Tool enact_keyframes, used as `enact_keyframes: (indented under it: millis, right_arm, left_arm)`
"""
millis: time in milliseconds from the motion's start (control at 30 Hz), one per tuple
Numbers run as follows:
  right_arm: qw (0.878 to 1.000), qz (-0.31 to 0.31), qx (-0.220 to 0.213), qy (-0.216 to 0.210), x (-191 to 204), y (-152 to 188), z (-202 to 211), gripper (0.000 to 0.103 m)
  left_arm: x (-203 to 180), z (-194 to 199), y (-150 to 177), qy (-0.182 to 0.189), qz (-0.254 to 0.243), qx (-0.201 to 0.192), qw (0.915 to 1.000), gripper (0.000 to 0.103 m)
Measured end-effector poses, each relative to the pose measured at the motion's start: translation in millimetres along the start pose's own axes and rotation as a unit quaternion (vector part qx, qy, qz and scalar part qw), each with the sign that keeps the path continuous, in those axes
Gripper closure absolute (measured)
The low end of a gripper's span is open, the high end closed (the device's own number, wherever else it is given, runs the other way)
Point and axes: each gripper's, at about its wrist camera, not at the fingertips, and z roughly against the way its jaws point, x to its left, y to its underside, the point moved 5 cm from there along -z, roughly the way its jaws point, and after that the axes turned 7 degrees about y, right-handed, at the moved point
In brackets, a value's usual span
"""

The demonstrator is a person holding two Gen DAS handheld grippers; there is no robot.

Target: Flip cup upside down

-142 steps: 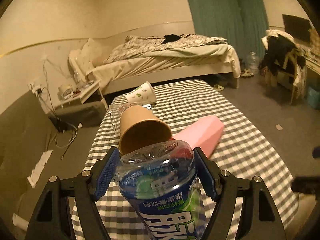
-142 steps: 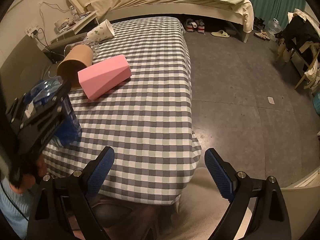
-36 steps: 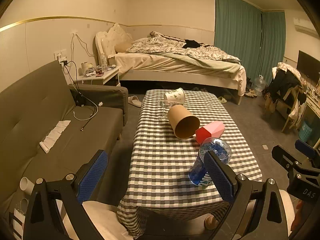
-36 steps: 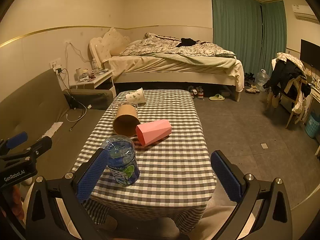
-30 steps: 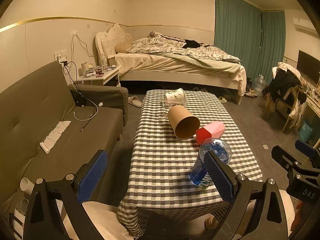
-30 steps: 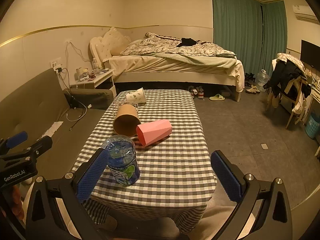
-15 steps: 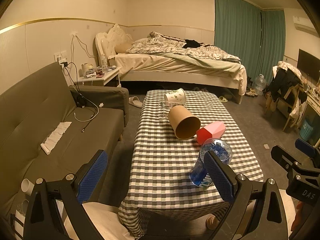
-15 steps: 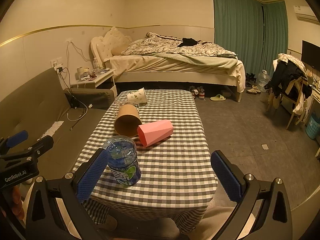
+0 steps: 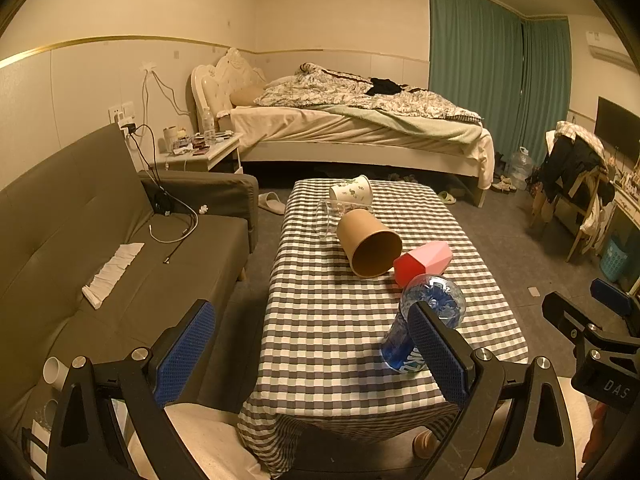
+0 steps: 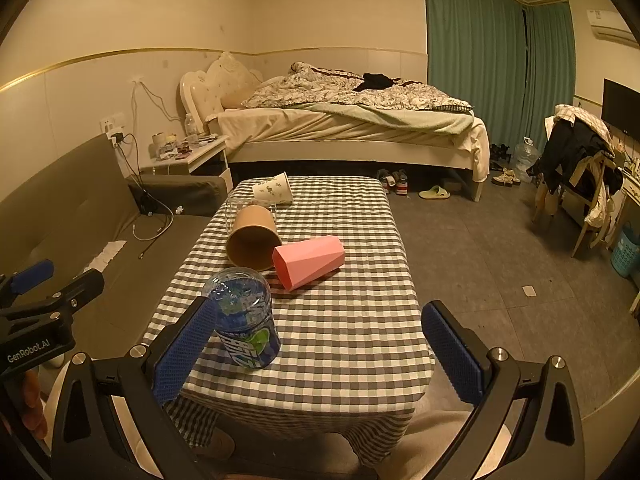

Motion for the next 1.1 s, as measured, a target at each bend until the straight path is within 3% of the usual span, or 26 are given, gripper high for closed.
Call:
enact_keyframes:
  millis: [1100]
  right_arm:
    - [1.000,0.001,0.006,0.000,1.1,7.3,-3.1,0.000]
  left_arm:
    - [7.4,0.4,2.8,0.001,-0.001,0.001,1.0000,0.003]
